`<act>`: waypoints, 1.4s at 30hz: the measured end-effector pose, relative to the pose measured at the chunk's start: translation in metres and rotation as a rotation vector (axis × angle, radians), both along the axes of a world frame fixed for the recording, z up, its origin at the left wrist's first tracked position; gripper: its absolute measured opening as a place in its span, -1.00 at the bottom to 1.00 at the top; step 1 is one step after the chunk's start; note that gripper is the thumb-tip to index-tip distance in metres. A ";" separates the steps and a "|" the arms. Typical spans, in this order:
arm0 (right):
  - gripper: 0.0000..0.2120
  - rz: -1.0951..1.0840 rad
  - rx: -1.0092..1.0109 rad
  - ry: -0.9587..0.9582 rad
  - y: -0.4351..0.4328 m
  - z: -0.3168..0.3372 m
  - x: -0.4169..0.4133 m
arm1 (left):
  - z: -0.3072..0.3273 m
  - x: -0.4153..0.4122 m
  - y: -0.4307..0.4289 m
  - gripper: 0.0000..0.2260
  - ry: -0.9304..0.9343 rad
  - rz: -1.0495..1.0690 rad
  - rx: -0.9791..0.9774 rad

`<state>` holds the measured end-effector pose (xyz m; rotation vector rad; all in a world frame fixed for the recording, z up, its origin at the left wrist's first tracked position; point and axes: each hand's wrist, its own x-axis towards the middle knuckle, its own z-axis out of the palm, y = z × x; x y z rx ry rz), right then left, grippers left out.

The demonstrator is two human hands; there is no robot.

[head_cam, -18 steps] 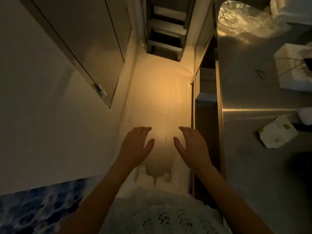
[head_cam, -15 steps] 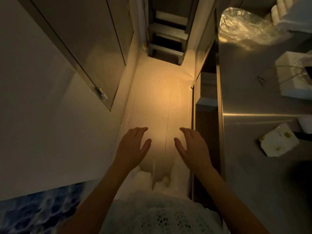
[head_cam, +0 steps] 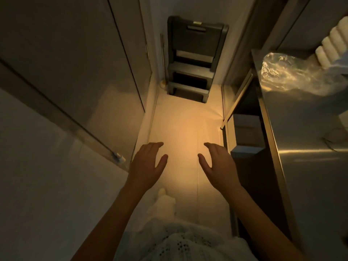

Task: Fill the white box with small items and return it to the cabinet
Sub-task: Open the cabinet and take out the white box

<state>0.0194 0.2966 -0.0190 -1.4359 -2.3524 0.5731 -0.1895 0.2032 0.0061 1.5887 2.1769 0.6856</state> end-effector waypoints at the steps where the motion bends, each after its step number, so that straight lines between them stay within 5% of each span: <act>1: -0.57 -0.026 0.002 0.009 0.017 0.002 -0.014 | 0.004 -0.016 0.021 -0.55 0.007 -0.021 0.004; 12: -0.56 -0.279 0.014 0.083 0.192 0.022 -0.098 | 0.033 -0.109 0.248 -0.61 0.038 -0.250 0.057; 30: -0.54 -0.485 0.110 0.076 0.543 0.058 -0.100 | 0.058 -0.092 0.655 -0.65 0.053 -0.595 0.149; 42: -0.60 -1.210 0.150 0.065 0.615 0.054 -0.126 | 0.055 -0.056 0.857 -0.65 0.034 -1.362 0.180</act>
